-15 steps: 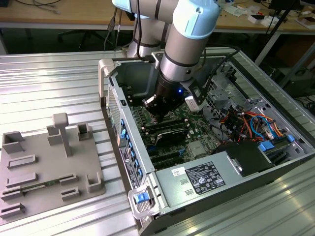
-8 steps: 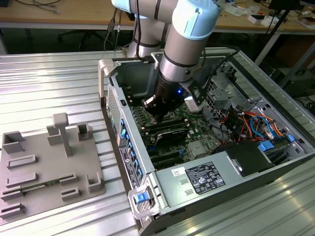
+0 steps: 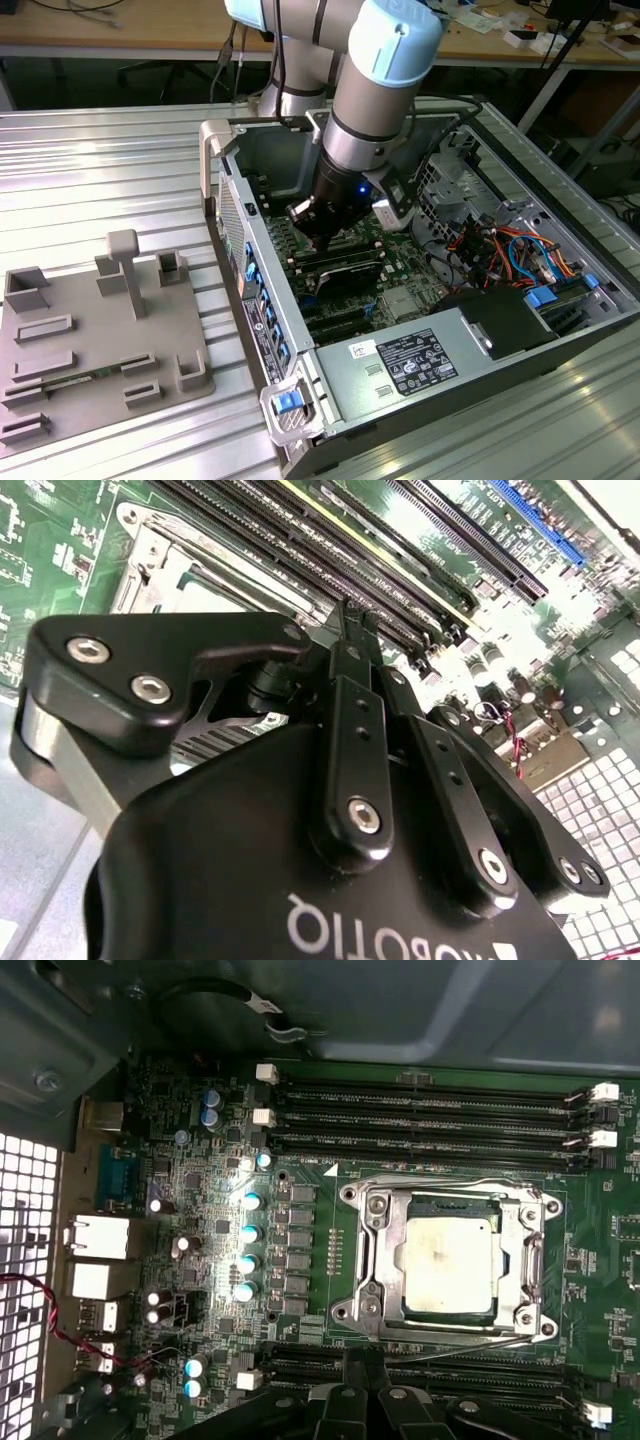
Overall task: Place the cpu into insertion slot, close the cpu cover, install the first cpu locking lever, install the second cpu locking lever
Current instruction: 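Install the second cpu locking lever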
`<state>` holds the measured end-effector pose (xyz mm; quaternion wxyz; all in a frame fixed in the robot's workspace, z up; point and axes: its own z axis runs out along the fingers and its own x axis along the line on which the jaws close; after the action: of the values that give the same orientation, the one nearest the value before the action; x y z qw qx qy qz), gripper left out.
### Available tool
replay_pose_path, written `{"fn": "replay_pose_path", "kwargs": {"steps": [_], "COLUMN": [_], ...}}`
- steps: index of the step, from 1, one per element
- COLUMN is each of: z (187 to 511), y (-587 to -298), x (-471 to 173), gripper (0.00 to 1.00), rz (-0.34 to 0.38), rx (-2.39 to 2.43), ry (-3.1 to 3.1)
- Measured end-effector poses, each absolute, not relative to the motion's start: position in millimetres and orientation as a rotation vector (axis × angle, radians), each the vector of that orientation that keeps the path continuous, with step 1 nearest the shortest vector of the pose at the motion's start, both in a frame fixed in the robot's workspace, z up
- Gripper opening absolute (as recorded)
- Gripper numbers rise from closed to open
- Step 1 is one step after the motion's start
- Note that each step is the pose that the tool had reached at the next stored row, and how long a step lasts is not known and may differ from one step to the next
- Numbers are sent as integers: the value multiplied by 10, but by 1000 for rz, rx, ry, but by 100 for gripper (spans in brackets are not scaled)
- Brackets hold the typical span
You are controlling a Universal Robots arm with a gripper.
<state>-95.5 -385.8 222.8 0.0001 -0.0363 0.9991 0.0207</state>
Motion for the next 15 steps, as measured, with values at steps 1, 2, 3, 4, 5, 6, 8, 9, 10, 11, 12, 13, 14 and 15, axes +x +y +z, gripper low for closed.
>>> {"fn": "replay_pose_path", "kwargs": {"steps": [1,2,3,4,5,6,8,9,10,11,12,13,14,15], "z": [2223,2217,2213,2206,2201,2197,2183,2179,2171,2166,2154,2148,2142,2131], "y": [-3858,-3860,-3861,-3870,-3876,-3884,-3896,-3899,-3900,-3901,-3901,-3901,-3901,-3901], "x": [-956,-957,-957,-958,-959,-960,-965,-968,-969,-971,-974,-975,-977,-981], "gripper": [11,11,11,11,11,11,11,11,11,11,11,11,11,11], "rz": [73,85,93,101,102,103,105,108,115,120,131,137,144,154], "rx": [-114,-114,-114,-114,-114,-114,-113,-113,-114,-114,-114,-114,-114,-114], "ry": [3138,3138,3138,3138,3138,3138,3139,3140,3140,3140,3139,3139,3139,3138]}}
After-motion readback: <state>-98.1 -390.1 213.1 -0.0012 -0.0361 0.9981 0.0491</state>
